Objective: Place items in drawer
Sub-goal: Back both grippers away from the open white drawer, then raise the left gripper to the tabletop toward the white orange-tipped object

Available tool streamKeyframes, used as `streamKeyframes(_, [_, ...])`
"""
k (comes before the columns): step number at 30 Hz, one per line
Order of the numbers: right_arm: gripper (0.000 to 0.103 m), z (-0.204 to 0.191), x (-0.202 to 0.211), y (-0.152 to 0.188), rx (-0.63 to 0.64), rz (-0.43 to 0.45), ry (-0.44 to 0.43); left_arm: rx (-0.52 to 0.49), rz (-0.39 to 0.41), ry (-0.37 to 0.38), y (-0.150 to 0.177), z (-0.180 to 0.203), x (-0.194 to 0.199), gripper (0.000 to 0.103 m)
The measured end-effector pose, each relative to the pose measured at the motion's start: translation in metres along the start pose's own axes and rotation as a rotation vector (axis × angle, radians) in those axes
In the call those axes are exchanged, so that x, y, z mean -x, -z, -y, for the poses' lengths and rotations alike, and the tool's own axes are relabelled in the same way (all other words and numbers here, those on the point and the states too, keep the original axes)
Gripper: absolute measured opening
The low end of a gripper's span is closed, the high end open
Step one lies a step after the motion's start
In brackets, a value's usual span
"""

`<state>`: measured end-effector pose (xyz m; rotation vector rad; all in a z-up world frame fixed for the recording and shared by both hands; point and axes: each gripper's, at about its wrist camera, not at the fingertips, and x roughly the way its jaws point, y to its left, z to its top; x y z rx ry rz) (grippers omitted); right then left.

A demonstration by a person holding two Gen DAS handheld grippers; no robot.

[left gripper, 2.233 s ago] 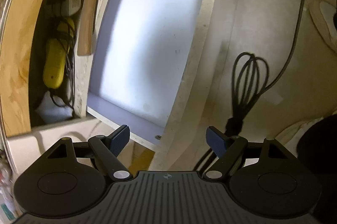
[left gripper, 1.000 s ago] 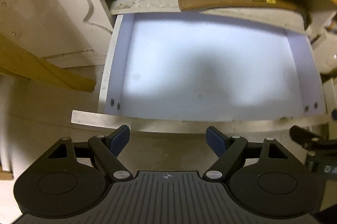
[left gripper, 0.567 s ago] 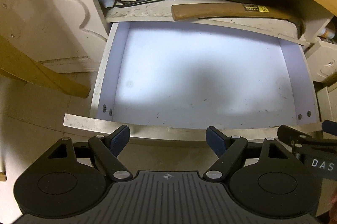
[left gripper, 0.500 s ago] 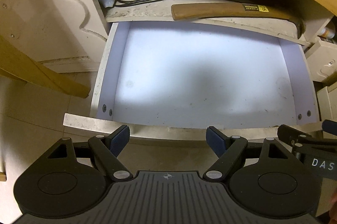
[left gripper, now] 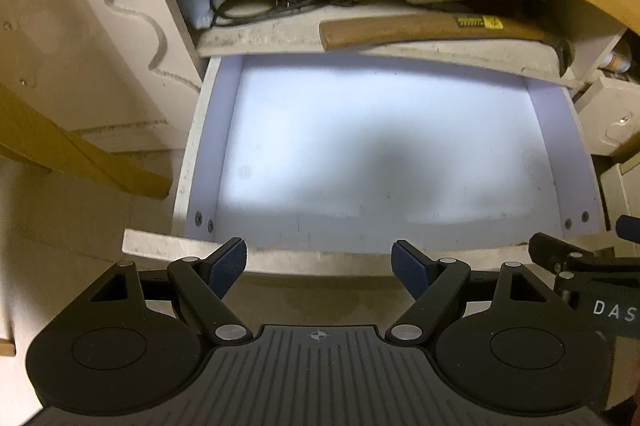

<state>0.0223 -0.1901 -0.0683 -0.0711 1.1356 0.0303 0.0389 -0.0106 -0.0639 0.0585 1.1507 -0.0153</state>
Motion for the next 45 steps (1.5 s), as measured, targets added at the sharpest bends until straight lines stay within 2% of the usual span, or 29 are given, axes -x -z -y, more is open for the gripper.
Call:
streamKeyframes(4, [0.103,0.0,0.01,-0.006,0.01,0.074,0.004,-0.007,0.081,-0.006,-0.004,0.0,0.011,0.08])
streamKeyframes(11, [0.103,-0.002,0.04,-0.018,0.05,0.27,0.006,-0.049,0.276,-0.008,-0.013,0.004,0.038,0.08])
streamKeyframes(19, [0.103,0.008,0.07,-0.028,0.02,0.473,-0.008,-0.049,0.49,0.014,-0.022,0.006,0.068,0.08])
streamKeyframes(27, [0.103,0.018,0.097,-0.033,0.008,0.659,-0.013,-0.051,0.705,-0.011,-0.024,0.011,0.095,0.079])
streamKeyframes(35, [0.103,0.022,0.112,-0.033,-0.008,0.764,0.014,-0.031,0.787,-0.026,-0.027,0.008,0.108,0.08])
streamKeyframes(45, [0.103,0.026,0.113,-0.033,-0.044,0.778,0.028,-0.03,0.795,-0.017,-0.027,0.006,0.11,0.08])
